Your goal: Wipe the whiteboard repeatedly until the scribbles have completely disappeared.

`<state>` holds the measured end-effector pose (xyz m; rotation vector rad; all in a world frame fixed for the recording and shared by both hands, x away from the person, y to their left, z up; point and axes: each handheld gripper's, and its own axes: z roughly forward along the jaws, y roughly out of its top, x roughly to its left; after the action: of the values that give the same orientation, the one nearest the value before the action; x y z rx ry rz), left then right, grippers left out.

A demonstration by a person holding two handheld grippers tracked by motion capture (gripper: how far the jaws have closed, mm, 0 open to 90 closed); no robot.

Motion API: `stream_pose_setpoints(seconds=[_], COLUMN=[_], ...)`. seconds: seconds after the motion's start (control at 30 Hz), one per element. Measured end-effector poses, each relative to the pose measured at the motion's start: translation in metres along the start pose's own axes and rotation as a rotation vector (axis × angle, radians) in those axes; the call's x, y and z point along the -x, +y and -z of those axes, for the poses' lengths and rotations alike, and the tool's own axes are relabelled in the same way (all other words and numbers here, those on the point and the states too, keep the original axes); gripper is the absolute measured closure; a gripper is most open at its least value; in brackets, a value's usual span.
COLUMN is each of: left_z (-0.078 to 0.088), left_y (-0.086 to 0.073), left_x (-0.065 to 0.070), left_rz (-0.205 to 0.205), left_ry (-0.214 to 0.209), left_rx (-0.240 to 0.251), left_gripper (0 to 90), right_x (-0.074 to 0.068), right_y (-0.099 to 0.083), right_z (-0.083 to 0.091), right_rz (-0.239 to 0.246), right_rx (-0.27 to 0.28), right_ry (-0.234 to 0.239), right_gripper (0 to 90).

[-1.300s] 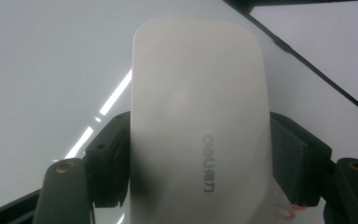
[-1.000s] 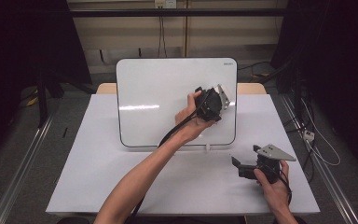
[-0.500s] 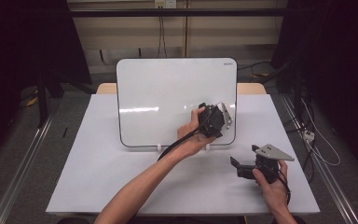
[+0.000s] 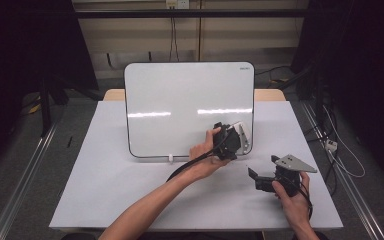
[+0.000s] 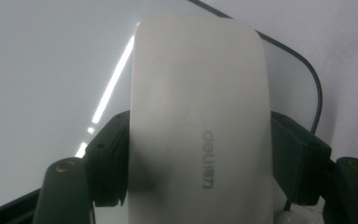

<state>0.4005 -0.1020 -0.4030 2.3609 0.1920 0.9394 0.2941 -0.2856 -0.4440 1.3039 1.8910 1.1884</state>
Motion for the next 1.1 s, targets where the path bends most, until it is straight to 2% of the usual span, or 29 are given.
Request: stream_pose_setpoints(seconds=[0.03,0.17,0.27,0.43,0.57,0.77,0.87,1.1], left_z=[0.0,0.005,0.008,0.015,0.022,0.029,0.031,0.045], left_y=[-0.002,-0.011,-0.017,-0.026,-0.037,-0.051,-0.054,-0.059], left_x=[0.001,0.002,0.002,-0.002,-0.009,-0.017,-0.022,-0.026], left_rz=[0.012,0.018,0.045,0.032,0.063,0.099,0.17,0.198], left_ry=[-0.002,0.0,0.0,-0.006,-0.013,-0.034,-0.069,-0.079], left_rx=[0.008,-0.006,-0.011,-0.044,-0.052,-0.032,-0.005,0.047], left_gripper=[30.3,30.3,30.3,30.3,30.3,30.4,30.4,30.4], right_x=[0.0,0.001,0.002,0.001,0.001,0.001,-0.001,-0.002], right_y=[0.0,-0.001,-0.001,-0.001,-0.001,-0.001,0.0,0.002], right_z=[0.0,0.002,0.003,0.003,0.003,0.002,0.0,-0.001], right_rz=[0.004,0.0,-0.001,0.002,0.002,0.001,0.005,0.004], right_rx=[0.002,0.004,0.004,0.006,0.005,0.002,-0.001,0.002], right_ry=[-0.001,-0.003,-0.006,-0.008,-0.007,-0.009,-0.005,-0.002], right_gripper=[4.5,4.5,4.5,4.5,4.5,4.5,4.5,4.5])
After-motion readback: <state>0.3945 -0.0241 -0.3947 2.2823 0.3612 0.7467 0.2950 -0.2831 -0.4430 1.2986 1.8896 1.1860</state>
